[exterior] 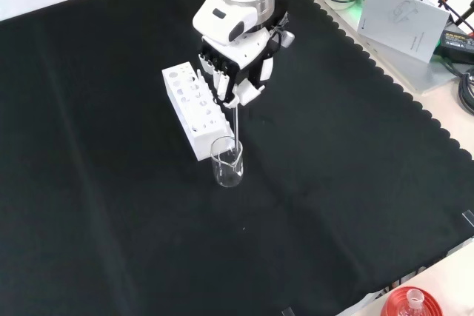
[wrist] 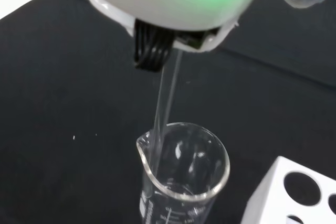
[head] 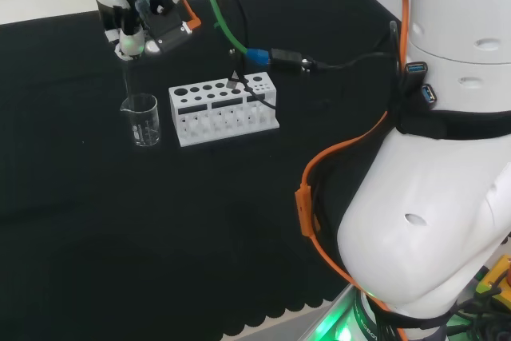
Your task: Stir in the beaker to the left of the white test tube rack with the glass rod.
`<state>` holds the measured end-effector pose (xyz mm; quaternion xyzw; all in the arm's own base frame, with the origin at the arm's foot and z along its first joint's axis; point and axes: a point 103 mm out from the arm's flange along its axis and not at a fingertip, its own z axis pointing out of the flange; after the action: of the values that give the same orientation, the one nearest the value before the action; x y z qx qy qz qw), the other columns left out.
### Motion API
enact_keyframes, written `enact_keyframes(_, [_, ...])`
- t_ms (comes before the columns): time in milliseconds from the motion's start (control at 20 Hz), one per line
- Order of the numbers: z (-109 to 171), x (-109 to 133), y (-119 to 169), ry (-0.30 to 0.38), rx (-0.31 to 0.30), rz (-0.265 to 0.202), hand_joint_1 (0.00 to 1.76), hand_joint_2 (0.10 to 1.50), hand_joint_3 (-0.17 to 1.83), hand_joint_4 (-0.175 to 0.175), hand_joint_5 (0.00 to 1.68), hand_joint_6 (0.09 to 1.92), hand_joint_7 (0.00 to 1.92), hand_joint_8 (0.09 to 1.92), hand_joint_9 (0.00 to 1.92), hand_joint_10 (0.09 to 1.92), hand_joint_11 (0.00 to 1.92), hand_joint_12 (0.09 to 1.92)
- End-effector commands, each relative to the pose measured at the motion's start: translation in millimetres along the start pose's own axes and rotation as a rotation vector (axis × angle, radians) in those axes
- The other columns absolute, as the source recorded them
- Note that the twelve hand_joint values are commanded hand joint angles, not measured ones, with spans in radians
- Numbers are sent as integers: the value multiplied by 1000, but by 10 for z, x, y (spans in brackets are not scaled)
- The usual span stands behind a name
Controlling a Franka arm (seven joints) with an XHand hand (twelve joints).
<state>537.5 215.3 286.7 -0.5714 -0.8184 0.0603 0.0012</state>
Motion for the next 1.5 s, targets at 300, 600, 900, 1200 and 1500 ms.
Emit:
enact_keyframes(300, [-77,-270,112,-11,-16,29,1334,502,917,-175,1189,795,1477,582,1770,169,1692,386])
enact_keyframes(600, [-32,-484,40,-14,6,62,1334,502,917,-175,1190,794,1478,580,1771,166,1692,385])
enact_keyframes(900, [-17,-743,-291,-14,8,71,1334,501,917,-175,1190,794,1479,579,1772,163,1693,384])
enact_keyframes(1200, [107,-332,-63,-88,137,66,1334,501,917,-175,1191,793,1480,577,1772,161,1693,383])
enact_keyframes(1500, [100,75,69,-39,43,40,1334,501,917,-175,1191,792,1481,575,1773,158,1694,382])
